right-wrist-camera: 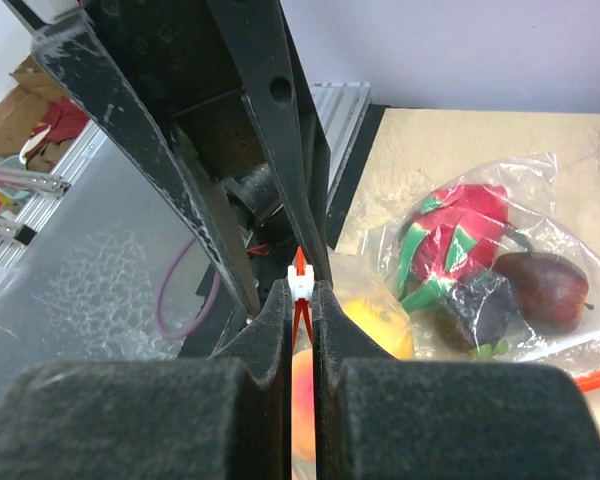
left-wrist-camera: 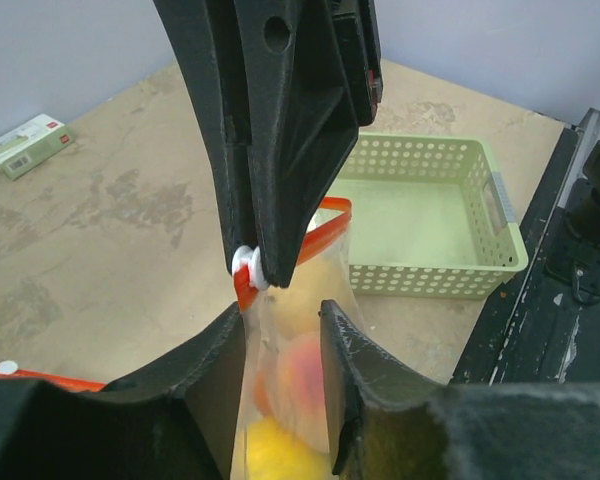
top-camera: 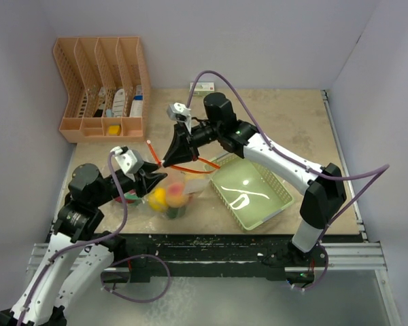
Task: Place the food in the zip-top bag and seal the zipper
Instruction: Zip the zipper food storage bag at the center of the board.
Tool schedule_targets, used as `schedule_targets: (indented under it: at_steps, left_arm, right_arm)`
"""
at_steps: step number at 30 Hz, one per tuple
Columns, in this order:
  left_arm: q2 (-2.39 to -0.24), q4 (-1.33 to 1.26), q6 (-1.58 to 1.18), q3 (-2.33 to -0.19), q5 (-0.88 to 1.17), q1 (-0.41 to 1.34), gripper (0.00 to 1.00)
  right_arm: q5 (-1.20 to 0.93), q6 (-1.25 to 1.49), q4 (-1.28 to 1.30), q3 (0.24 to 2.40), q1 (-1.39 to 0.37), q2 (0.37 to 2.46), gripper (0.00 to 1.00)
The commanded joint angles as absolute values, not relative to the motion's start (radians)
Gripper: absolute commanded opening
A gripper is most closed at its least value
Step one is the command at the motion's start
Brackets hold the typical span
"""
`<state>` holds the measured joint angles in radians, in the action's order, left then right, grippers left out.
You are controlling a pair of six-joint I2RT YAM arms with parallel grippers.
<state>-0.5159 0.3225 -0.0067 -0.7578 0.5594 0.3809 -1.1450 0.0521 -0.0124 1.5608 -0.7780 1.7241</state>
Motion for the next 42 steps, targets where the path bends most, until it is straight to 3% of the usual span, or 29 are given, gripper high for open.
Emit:
schedule_targets:
  at_steps: [1,6,7,9,15,23,42]
  left_arm:
    - [-0.568,0.214,-0.024,-0.743,0.627,0.381,0.36]
    - [-0.642,0.21,-0.029,-0.76,0.676,0.38,0.3]
    - [-0.651,0.204,-0.03,-0.765,0.686,0.381,0.24]
    - [-0.665,0.186,-0.034,-0.771,0.703,0.381,0.0]
    - [-0.684,0.21,-0.031,-0.807,0.776,0.382,0.0]
    - [-0.561,0.271,-0.016,-0.866,0.67,0.381,0.0]
    - [-0.524,0.34,0.04,-0.999,0.481,0.38,0.0]
  right_arm:
    - [-1.161,0.039,-0.035,1.612,-0.782,1.674,0.0]
    - [-1.163,0.035,-0.028,1.615,-0.781,1.669,0.0]
    - [-1.163,0.033,-0.025,1.615,-0.781,1.667,0.0]
    - [-1.161,0.031,-0.025,1.612,-0.781,1.665,0.0]
    - [-1.158,0.018,-0.017,1.603,-0.782,1.663,0.0]
    - [-1.126,-0.039,0.034,1.597,-0.77,1.675,0.0]
    - [-1.138,-0.105,0.072,1.533,-0.728,1.683,0.0]
